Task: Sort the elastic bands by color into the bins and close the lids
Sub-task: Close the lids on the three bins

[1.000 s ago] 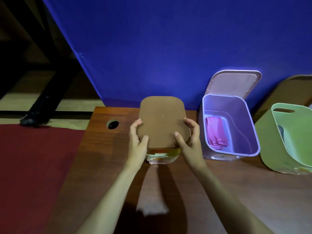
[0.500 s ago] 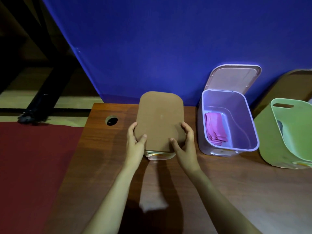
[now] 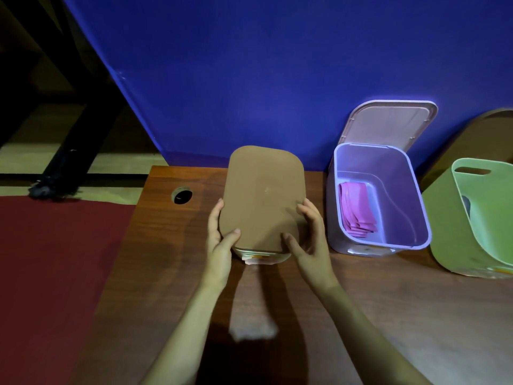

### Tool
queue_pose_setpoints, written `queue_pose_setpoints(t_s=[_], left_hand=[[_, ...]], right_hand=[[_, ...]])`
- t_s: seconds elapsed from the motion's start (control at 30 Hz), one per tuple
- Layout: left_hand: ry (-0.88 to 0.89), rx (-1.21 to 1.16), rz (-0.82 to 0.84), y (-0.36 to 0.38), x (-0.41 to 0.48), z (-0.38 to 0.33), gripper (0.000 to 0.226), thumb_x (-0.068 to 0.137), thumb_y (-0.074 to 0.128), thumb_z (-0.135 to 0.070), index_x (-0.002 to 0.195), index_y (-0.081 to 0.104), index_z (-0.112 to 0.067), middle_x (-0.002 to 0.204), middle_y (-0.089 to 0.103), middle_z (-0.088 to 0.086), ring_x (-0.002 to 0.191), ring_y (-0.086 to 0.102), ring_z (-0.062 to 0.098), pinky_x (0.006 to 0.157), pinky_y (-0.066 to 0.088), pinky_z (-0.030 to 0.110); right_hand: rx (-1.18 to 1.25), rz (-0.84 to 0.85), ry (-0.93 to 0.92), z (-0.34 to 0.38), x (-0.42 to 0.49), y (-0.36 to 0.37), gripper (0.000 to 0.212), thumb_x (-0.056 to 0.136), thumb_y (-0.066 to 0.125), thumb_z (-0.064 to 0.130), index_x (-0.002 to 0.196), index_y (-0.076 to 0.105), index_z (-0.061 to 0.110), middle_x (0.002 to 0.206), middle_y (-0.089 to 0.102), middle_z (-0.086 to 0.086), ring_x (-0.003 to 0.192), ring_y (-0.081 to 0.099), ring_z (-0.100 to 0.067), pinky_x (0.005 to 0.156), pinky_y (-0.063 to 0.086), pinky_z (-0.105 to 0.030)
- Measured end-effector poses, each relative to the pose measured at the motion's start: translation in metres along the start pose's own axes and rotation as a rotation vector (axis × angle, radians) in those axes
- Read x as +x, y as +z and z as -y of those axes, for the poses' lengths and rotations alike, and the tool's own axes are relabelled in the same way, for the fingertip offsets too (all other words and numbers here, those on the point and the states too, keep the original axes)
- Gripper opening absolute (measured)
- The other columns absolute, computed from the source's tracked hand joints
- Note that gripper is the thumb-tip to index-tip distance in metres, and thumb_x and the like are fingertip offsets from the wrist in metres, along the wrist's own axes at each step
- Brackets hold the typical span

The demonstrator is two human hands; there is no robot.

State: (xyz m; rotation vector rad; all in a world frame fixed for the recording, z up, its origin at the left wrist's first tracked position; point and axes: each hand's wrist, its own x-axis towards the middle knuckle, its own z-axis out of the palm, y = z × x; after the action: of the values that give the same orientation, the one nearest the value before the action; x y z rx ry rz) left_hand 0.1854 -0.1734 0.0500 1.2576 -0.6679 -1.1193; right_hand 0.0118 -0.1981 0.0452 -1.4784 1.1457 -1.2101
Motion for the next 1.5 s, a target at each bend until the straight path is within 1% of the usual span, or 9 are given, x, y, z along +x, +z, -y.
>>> queue_pose_setpoints(t_s=[0.3, 0.43, 0.6, 0.73, 0.87, 1.03, 1.23, 1.43, 1.5], left_hand=[[-0.041, 0.098, 0.055, -0.006, -0.003, 0.014, 0.072, 0.07, 0.049, -0.003, 0.136, 0.037, -0.026, 0.143, 0.043, -0.003, 0.131, 0.042, 0.013, 0.112, 0.03, 0.035], [0.092, 0.564, 0.061, -0.003, 0.001, 0.006, 0.051, 0.081, 0.045, -0.01, 0.131, 0.043, -0.016, 0.147, 0.028, 0.005, 0.13, 0.031, 0.007, 0.103, 0.021, 0.006], [0.364, 1.151, -0.053, 0.016, 0.025, -0.008, 0.046, 0.08, 0.033, -0.029, 0.113, 0.049, -0.002, 0.134, 0.044, 0.017, 0.123, 0.045, 0.033, 0.101, 0.038, 0.04], [0.399, 1.428, 0.057, 0.022, 0.055, -0.018, 0.051, 0.089, 0.038, -0.016, 0.138, 0.038, -0.002, 0.149, 0.034, 0.014, 0.14, 0.028, 0.03, 0.116, 0.022, 0.043], [0.409, 1.473, 0.105, 0.029, 0.068, -0.02, 0.056, 0.092, 0.036, -0.014, 0.145, 0.024, -0.002, 0.156, 0.021, 0.012, 0.146, 0.012, 0.022, 0.121, 0.01, 0.036], [0.351, 1.523, 0.113, 0.026, 0.068, -0.015, 0.06, 0.095, 0.03, -0.019, 0.15, 0.01, -0.006, 0.16, 0.003, 0.006, 0.148, -0.002, 0.017, 0.121, 0.002, 0.038], [0.306, 1.531, 0.153, 0.026, 0.07, -0.014, 0.059, 0.097, 0.027, -0.025, 0.15, 0.007, -0.009, 0.16, 0.0, 0.006, 0.148, 0.002, 0.019, 0.121, 0.005, 0.037], [0.336, 1.495, 0.138, 0.033, 0.089, -0.027, 0.059, 0.09, 0.025, -0.042, 0.132, 0.04, -0.004, 0.143, 0.036, 0.015, 0.137, 0.029, 0.032, 0.115, 0.019, 0.041], [0.278, 1.46, 0.144, 0.036, 0.098, -0.026, 0.056, 0.095, 0.029, -0.039, 0.143, 0.028, -0.009, 0.154, 0.022, 0.008, 0.144, 0.016, 0.026, 0.119, 0.012, 0.04]], right_hand=[[-0.026, 0.052, 0.051, -0.016, -0.008, -0.01, 0.051, 0.083, 0.062, 0.022, 0.129, 0.042, 0.014, 0.15, 0.028, -0.001, 0.14, 0.026, -0.012, 0.114, 0.024, -0.027], [-0.155, 0.084, 0.025, -0.013, -0.001, -0.01, 0.046, 0.083, 0.056, 0.018, 0.127, 0.044, 0.013, 0.147, 0.03, 0.003, 0.136, 0.029, -0.005, 0.111, 0.021, -0.014], [-0.576, 0.078, -0.019, -0.005, 0.032, -0.008, 0.041, 0.09, 0.044, 0.019, 0.126, 0.051, 0.002, 0.14, 0.044, -0.013, 0.131, 0.04, -0.024, 0.11, 0.027, -0.024], [-0.91, 0.12, -0.127, -0.003, 0.064, -0.003, 0.05, 0.084, 0.034, 0.024, 0.118, 0.058, -0.004, 0.126, 0.058, -0.022, 0.123, 0.051, -0.039, 0.102, 0.042, -0.049], [-1.011, 0.188, -0.081, 0.001, 0.094, 0.001, 0.062, 0.087, 0.017, 0.031, 0.133, 0.045, 0.001, 0.143, 0.043, -0.016, 0.14, 0.028, -0.032, 0.114, 0.019, -0.045], [-1.162, 0.242, -0.099, 0.0, 0.121, 0.01, 0.05, 0.1, 0.028, 0.029, 0.145, 0.028, 0.007, 0.154, 0.026, -0.009, 0.146, 0.009, -0.024, 0.116, 0.004, -0.046], [-1.141, 0.262, -0.021, -0.009, 0.122, 0.013, 0.062, 0.098, 0.022, 0.046, 0.149, 0.015, 0.013, 0.159, 0.012, -0.004, 0.147, 0.004, -0.018, 0.117, 0.003, -0.045], [-1.078, 0.225, -0.063, -0.009, 0.125, 0.014, 0.061, 0.097, 0.029, 0.047, 0.146, 0.023, 0.012, 0.156, 0.02, -0.007, 0.145, 0.013, -0.022, 0.117, 0.012, -0.042], [-1.057, 0.217, -0.054, -0.011, 0.123, 0.014, 0.062, 0.096, 0.027, 0.048, 0.147, 0.023, 0.013, 0.156, 0.019, -0.005, 0.145, 0.012, -0.021, 0.117, 0.012, -0.043]])
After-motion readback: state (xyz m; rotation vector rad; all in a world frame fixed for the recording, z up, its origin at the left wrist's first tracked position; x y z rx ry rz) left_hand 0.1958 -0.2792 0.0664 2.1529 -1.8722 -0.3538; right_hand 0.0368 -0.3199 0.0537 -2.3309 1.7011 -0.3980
